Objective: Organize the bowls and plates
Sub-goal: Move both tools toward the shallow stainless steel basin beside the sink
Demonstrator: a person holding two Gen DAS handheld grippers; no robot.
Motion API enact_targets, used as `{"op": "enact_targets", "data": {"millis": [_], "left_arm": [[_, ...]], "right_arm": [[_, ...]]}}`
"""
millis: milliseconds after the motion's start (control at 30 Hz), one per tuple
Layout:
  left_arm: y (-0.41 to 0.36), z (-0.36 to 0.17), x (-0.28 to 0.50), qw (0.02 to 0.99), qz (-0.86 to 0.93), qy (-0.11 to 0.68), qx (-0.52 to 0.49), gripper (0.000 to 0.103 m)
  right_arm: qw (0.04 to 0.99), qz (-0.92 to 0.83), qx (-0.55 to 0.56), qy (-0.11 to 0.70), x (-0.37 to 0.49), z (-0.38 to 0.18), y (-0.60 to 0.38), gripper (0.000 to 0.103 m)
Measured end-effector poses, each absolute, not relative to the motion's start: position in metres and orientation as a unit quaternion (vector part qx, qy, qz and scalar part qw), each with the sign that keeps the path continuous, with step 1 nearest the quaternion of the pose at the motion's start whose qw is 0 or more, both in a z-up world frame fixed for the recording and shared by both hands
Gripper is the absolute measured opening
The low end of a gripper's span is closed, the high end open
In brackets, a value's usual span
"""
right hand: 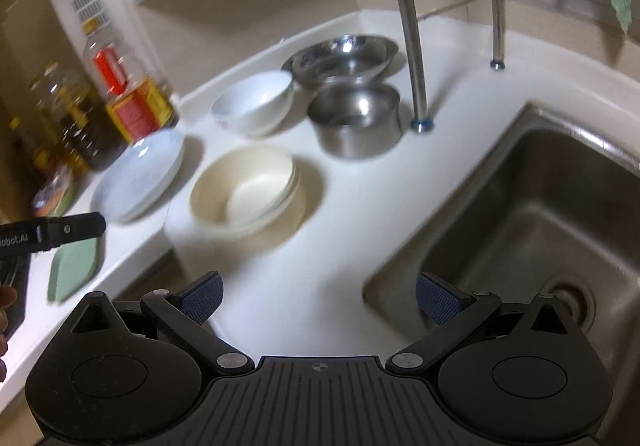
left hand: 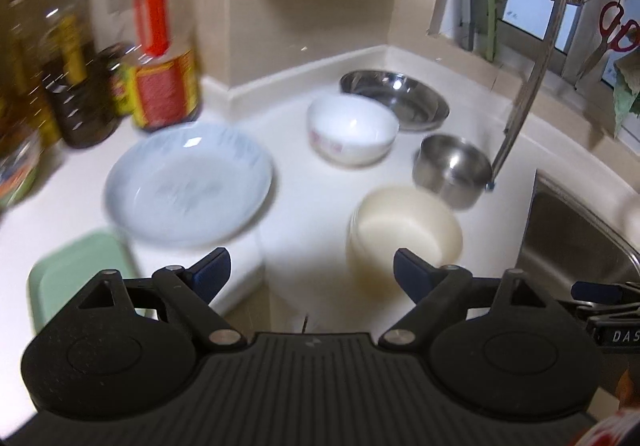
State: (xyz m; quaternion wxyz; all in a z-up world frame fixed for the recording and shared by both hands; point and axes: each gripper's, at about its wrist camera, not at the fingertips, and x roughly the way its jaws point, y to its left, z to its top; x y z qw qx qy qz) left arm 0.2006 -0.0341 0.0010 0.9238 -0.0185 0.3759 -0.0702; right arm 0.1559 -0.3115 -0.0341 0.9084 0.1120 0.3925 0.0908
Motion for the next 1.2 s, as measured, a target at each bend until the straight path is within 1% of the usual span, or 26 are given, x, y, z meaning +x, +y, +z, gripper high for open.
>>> {"op": "enact_targets", "data": {"millis": [467,533,600,733,833,1200], "left_arm": [[-0.038,0.005,0.349,0.922,-0.134,0.362,0.034,0.084],[-0.039,0.006,0.370,0.921,-0.140,0.362,0.037,0.084],[-0.042,0.005,0.390,0.920,-0.148,0.360,0.041,0.084],[-0.051,0.003,0.428,0.918,-0.162,0.359,0.054,0.083],[-0.062,-0.001,0.457,0.915,-0.171,0.360,0.068,0.081],[-0.114,-0.029,0.547,0.896,-0.196,0.379,0.123,0.073]], "right_arm": [[0.932,0.049,0.123,0.337,0.283,-0.010,-0.273,0.102],[0.936,0.041,0.119,0.327,0.299,-0.007,-0.267,0.100],[0.937,0.032,0.124,0.324,0.318,-0.005,-0.264,0.095],[0.938,0.004,0.135,0.319,0.356,-0.003,-0.264,0.092],[0.940,-0.014,0.134,0.315,0.382,-0.001,-0.266,0.090],[0.917,-0.100,0.150,0.356,0.478,-0.027,-0.294,0.084]]}}
